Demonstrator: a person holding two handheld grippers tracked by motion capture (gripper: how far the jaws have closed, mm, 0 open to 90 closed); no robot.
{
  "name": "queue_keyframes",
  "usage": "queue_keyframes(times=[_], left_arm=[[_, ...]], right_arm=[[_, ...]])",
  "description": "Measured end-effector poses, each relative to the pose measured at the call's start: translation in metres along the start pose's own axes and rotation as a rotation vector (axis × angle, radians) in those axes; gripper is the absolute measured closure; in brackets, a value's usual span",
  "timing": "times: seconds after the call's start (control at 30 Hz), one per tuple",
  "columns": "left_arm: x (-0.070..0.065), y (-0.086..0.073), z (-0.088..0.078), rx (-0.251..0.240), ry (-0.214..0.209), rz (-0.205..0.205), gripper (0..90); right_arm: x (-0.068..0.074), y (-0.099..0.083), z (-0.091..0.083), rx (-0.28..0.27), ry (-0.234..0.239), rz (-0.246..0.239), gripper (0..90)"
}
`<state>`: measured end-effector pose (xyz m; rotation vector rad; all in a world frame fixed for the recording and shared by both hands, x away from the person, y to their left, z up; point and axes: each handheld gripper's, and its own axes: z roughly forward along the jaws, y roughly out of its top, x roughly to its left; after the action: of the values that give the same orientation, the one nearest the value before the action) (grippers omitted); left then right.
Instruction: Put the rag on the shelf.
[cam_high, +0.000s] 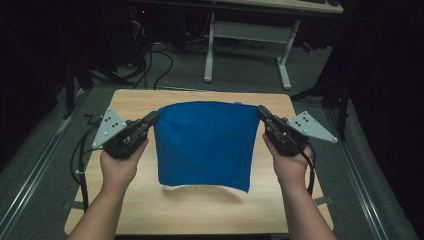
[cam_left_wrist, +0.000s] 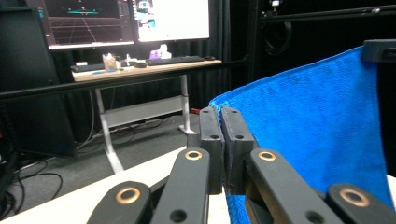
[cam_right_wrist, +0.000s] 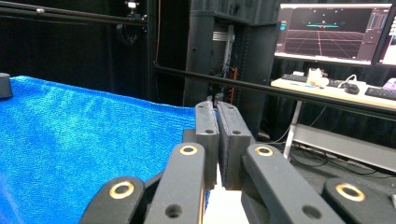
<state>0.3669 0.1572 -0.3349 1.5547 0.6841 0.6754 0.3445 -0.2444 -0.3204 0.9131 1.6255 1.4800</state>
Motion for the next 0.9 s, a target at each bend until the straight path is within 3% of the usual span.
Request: queue_keyframes(times=[0.3,0.6,0.9], left_arm=[[0.025,0.006,0.029,0.021,0.047,0.013,88.7],[0.052,0.004,0.057,0.072,0.089,-0.012,88.7],[0.064,0.014,0.084,0.094,0.127,0.042,88.7]], right_arm=[[-0.014,0.005,0.028,0.011,-0.035,0.005,88.5],[-0.032,0.010,0.061,0.033,-0.059,0.022,88.6],[-0.050,0.010,0.092,0.049,-0.075,0.046,88.6]])
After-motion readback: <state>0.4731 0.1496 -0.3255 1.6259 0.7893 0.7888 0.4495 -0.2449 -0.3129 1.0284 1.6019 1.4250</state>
